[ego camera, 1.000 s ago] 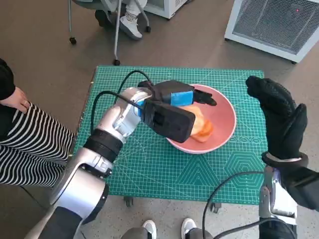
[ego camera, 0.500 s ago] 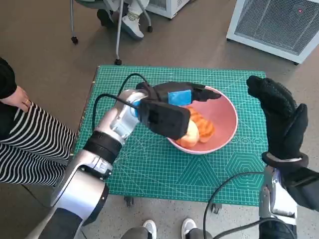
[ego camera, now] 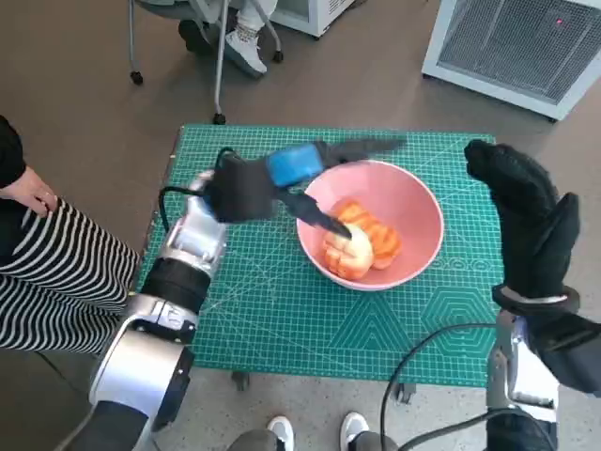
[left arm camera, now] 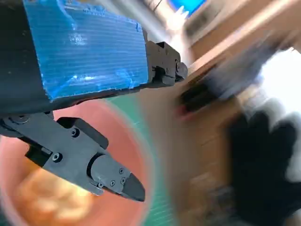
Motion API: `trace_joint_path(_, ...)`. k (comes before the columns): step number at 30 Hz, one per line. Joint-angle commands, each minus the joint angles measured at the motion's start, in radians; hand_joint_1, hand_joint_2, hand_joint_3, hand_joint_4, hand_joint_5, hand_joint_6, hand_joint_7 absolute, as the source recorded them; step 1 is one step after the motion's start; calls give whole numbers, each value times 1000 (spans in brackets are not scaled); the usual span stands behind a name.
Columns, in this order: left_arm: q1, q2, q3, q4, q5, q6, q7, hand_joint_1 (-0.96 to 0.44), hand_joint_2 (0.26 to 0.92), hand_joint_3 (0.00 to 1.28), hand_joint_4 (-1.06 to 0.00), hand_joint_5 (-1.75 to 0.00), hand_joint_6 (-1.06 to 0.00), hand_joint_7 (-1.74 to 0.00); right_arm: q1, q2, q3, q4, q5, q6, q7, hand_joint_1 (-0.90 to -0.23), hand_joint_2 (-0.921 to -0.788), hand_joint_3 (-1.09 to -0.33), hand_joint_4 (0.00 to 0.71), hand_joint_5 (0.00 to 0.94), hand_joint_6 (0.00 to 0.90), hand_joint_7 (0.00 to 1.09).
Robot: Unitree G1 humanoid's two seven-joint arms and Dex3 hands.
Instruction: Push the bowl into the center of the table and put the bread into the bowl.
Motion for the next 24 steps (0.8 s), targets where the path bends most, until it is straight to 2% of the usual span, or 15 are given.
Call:
trace_joint_path(1, 81, -77, 129, -106, -180, 7, 25, -665, 906, 77, -115, -24, -222, -61, -13, -6, 3, -41, -13, 55, -31, -754, -921, -807, 138, 1, 22, 512)
trace_joint_path(6, 166, -123, 154, -300, -233, 37, 110, -699, 918, 230, -155, -33, -247, -79, -33, -6, 8, -88, -27, 103, -57, -751, -921, -813, 147, 6, 26, 511)
trace_joint_path(8, 196, -124, 151, -377, -237, 64, 136, -701, 920, 307, -158, -36, -174, -222, -42, -7, 11, -103, -31, 118, -66, -753, -921, -814, 150, 7, 28, 511)
trace_joint_path(10, 217, -124, 146, -427, -239, 88, 154, -707, 920, 379, -161, -42, -71, -435, -47, -8, 11, -111, -32, 129, -70, -755, -921, -815, 152, 7, 30, 510)
trace_joint_path(13, 258, -120, 141, -510, -228, 113, 193, -720, 921, 439, -162, -48, -23, -533, -65, -4, 15, -123, -34, 146, -78, -756, -921, -815, 155, 9, 34, 510)
trace_joint_path(19, 311, -113, 120, -620, -222, 176, 229, -758, 921, 486, -158, -54, -2, -557, -93, -2, 18, -127, -27, 165, -74, -760, -921, -802, 152, 5, 43, 511)
trace_joint_path(24, 326, -95, 103, -650, -210, 200, 222, -769, 921, 493, -150, -53, 1, -555, -109, -4, 22, -124, -26, 167, -68, -765, -921, -791, 142, 1, 46, 510)
